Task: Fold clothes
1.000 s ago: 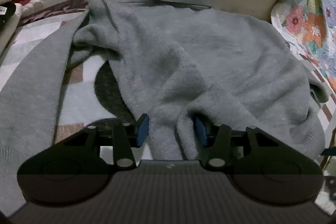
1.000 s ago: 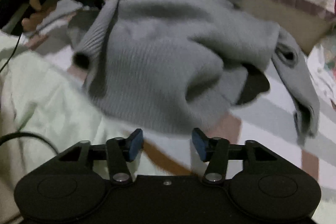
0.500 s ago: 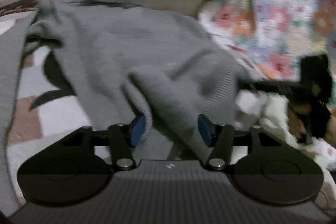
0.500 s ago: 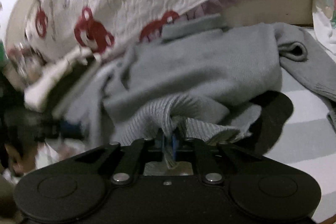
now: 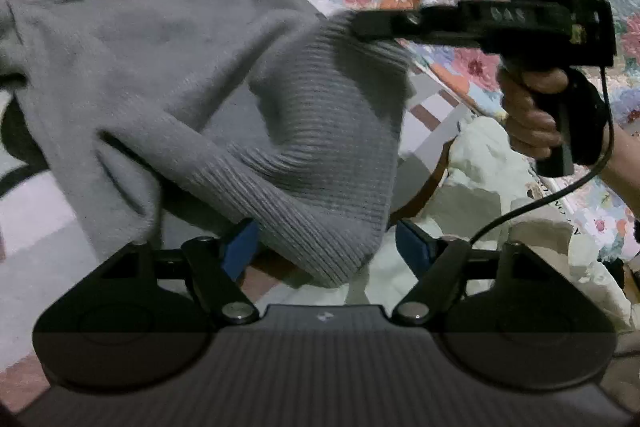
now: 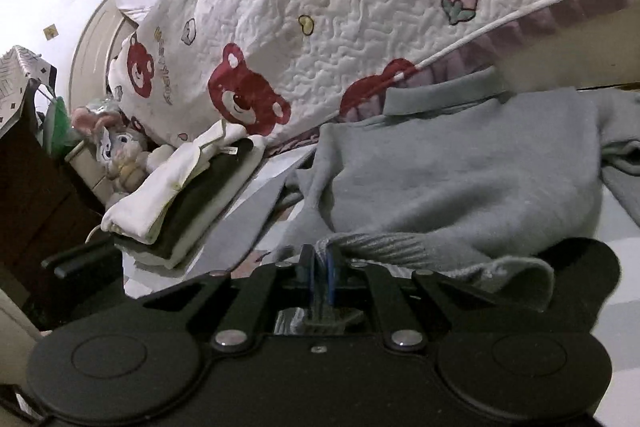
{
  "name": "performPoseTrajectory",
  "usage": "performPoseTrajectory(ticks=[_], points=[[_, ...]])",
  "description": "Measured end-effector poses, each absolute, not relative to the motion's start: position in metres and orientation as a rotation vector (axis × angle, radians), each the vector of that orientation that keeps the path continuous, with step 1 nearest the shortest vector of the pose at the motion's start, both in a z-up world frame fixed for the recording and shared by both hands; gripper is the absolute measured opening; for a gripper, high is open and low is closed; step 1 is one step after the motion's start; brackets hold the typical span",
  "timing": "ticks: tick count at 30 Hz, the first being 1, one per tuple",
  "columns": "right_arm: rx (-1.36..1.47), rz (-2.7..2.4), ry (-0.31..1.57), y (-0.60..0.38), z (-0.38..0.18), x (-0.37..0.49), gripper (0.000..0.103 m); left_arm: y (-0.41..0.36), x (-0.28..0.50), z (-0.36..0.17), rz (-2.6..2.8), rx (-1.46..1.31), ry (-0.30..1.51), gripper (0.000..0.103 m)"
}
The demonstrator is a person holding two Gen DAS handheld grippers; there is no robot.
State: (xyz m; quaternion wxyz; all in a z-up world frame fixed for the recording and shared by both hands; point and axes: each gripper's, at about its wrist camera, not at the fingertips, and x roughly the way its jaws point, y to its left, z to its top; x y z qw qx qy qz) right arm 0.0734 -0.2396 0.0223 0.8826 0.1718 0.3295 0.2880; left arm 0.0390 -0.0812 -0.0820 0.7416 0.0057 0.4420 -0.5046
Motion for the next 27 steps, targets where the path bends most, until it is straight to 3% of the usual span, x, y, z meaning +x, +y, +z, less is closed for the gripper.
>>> performPoseTrajectory(ticks=[3,5,6,7,14,16,20,22,24,27], points=[[0.433,0.566,0.700,-0.249,0.011,0.079,0.008,-0.093,0.043,-0.094,-1.058,0.055,1.062,0.077],[0.473,0.584,0.682,-0.250,0.013,0.082,0.008,-0.092,0.048,-0.093,-1.041,0.043,1.053,0.051],[0.465,0.598,0.670,-0.249,0.017,0.082,0.008,-0.091,0.050,-0.092,-1.046,0.030,1.042,0.010],[0.447,0.611,0.657,-0.246,0.022,0.083,0.008,-0.090,0.053,-0.090,-1.051,0.018,1.031,0.005],[0.308,0.569,0.570,-0.244,0.040,0.115,0.009,-0.087,0.089,-0.053,-0.864,0.140,0.780,0.004],[0.235,0.497,0.548,-0.245,0.035,0.129,0.015,-0.082,0.114,-0.048,-0.775,0.180,0.729,0.004],[0.171,0.354,0.596,-0.254,0.024,0.150,0.017,-0.055,0.156,-0.070,-0.664,0.072,0.815,0.004],[0.186,0.306,0.602,-0.266,0.021,0.150,0.028,-0.045,0.161,-0.075,-0.669,-0.008,0.850,0.004],[0.245,0.285,0.573,-0.285,0.021,0.137,0.058,-0.045,0.154,-0.078,-0.672,0.022,0.832,0.004],[0.196,0.236,0.585,-0.307,0.004,0.116,0.066,-0.055,0.145,-0.078,-0.674,0.098,0.798,0.004]])
